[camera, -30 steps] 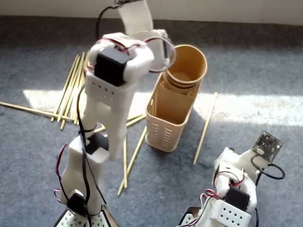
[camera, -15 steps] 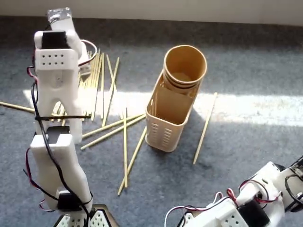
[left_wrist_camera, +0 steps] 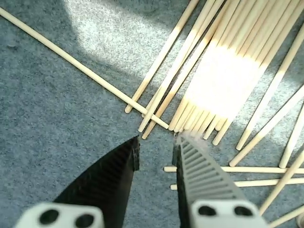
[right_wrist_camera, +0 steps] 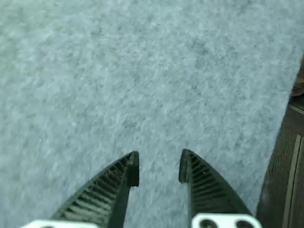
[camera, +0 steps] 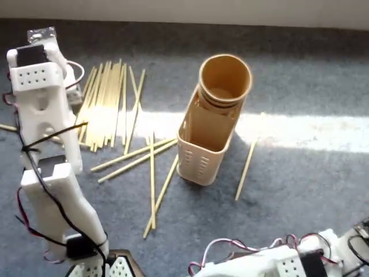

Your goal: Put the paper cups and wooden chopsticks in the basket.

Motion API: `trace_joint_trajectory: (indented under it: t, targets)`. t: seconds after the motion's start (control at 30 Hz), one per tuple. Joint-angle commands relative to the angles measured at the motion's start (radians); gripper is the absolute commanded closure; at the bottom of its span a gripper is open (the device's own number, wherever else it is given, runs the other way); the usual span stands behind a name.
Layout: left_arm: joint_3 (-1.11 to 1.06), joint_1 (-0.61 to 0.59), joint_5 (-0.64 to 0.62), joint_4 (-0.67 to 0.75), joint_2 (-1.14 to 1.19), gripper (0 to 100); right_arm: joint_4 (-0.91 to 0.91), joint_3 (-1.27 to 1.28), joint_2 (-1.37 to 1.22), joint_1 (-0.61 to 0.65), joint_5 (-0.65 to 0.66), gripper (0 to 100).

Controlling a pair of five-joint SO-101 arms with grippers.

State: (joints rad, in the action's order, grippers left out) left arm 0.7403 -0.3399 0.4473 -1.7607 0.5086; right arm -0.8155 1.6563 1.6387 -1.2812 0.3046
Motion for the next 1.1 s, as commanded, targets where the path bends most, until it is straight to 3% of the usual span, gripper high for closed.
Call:
trace_joint_trajectory:
  t: [0.0,0.13,0.4,0.57,0.77,1.07]
  targets:
    - [0.015,0.042,0.006,-0.002,-0.045,87,0.134,0.165,-0.002,-0.067,-0.009,83.0]
    - [0.012,0.058,0.005,-0.002,-0.041,87,0.120,0.140,-0.007,0.001,-0.008,77.1]
    - [0.010,0.079,0.003,0.000,-0.031,87,0.010,0.140,-0.007,0.392,-0.011,74.3]
    - [0.016,0.076,0.006,0.083,0.076,87,-0.122,0.140,-0.007,0.535,-0.012,74.3]
    - [0.074,0.085,0.087,0.259,0.177,87,-0.143,0.140,-0.007,0.572,-0.009,74.3]
    - [0.348,0.093,0.095,0.313,0.450,87,-0.143,0.140,-0.008,0.567,-0.009,74.3]
